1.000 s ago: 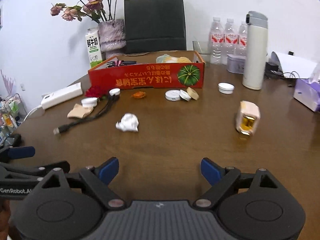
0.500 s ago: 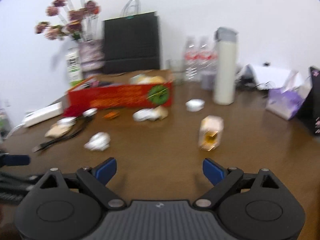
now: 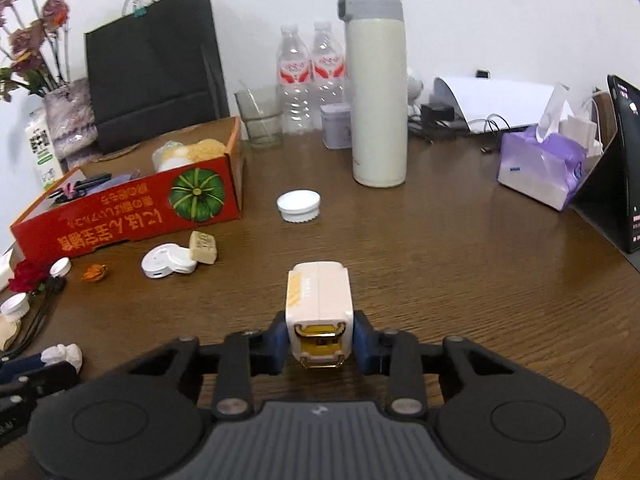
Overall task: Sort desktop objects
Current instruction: 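Grasp the crumpled white tissue with the left tool while the right tool grasps the plug adapter, then drop the tissue into the box with the left tool while the right tool drops the plug adapter in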
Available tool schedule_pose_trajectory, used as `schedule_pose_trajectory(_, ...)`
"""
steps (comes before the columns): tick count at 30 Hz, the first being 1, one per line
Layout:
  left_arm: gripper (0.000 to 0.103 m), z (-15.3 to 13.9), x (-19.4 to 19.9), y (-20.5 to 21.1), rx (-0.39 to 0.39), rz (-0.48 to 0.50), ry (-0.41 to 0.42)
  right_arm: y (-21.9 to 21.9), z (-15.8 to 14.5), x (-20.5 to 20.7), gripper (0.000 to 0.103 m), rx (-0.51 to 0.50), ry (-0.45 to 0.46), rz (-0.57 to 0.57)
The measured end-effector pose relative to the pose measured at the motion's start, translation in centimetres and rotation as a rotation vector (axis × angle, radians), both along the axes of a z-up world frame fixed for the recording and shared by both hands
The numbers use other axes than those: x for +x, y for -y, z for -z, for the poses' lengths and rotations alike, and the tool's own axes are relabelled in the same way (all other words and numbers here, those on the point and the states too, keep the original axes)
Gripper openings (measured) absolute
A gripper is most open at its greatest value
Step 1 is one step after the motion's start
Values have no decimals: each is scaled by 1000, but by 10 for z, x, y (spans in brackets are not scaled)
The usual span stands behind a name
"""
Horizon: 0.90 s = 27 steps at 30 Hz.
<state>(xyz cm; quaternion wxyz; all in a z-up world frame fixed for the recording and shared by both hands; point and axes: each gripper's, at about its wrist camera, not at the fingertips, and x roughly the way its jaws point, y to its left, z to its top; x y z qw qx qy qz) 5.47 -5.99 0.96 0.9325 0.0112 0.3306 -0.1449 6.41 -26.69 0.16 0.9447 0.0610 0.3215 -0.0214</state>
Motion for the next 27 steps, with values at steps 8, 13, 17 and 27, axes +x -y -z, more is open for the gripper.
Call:
schedule_pose_trajectory(8, 21, -4, -37, -17, 2, -2, -1, -34, -1, -56, 31, 27, 8, -155)
schedule_pose_trajectory(13, 21, -6, -62, -26, 34, -25, -9, -51, -2, -82, 31, -19, 19, -208)
schedule_pose_trajectory(17, 19, -11, -83, -34, 2, -75, -21, -58, -3, -107, 30, -20, 21, -256)
schedule_pose_trajectory(27, 18, -39, -144, -47, 4, -124, 68, -81, -23, -166, 30, -24, 93, -354)
